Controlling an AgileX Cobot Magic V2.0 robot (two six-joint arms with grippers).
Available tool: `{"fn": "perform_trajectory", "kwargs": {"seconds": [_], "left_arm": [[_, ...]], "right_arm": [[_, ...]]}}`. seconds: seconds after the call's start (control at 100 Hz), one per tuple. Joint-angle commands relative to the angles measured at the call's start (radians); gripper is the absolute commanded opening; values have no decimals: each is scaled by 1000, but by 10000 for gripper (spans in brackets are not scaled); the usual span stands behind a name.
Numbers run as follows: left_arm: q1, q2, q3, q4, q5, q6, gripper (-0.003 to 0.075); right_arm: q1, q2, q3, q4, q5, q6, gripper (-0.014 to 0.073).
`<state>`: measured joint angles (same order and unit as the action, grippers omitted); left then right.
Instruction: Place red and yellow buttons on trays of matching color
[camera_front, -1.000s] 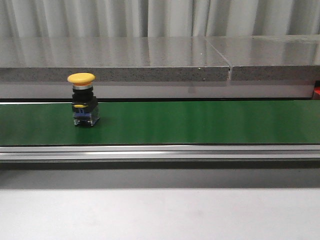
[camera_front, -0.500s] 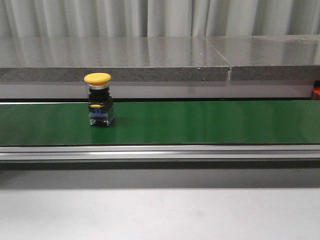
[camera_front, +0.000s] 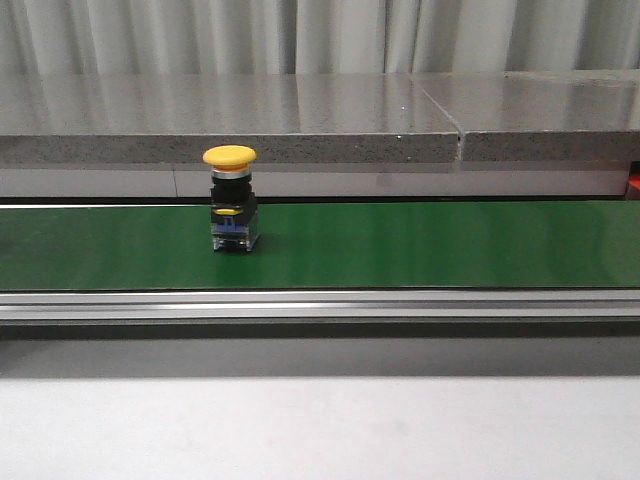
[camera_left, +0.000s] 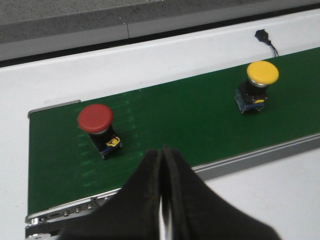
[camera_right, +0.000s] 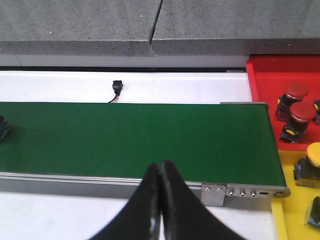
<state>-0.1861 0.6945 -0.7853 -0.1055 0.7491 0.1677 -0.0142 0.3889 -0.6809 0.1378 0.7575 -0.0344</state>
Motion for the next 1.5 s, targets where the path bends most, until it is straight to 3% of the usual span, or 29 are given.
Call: {"fn": "perform_trajectory", "kwargs": {"seconds": [0.0,0.24,0.59,0.68,0.85,0.95,1.49], "left_arm": [[-10,-84,26,-33,-62,-12,-21],[-10,-270,128,-42,-62,-12,-21],[-10,-311,132,-42,-30,-12,-21],[-10,-311,132,-42,-30,-12,-21],[-10,-311,132,-42,-30,-12,-21],[-10,-311,132,-42,-30,-12,-21],[-10,-311,132,-42,-30,-12,-21]], "right_arm": [[-1,6,-23,6,-63,-7,-67],[22,80,-28,29,-37,-7,-67],[227,370,-174,14,-16,-13,-55],[259,451,-227,15,-6,-19,52],[310,608,-324,31,16,-19,482],[337,690,-393,32,51,-20,622],[419,1073,-715,65,154,-133,627]]}}
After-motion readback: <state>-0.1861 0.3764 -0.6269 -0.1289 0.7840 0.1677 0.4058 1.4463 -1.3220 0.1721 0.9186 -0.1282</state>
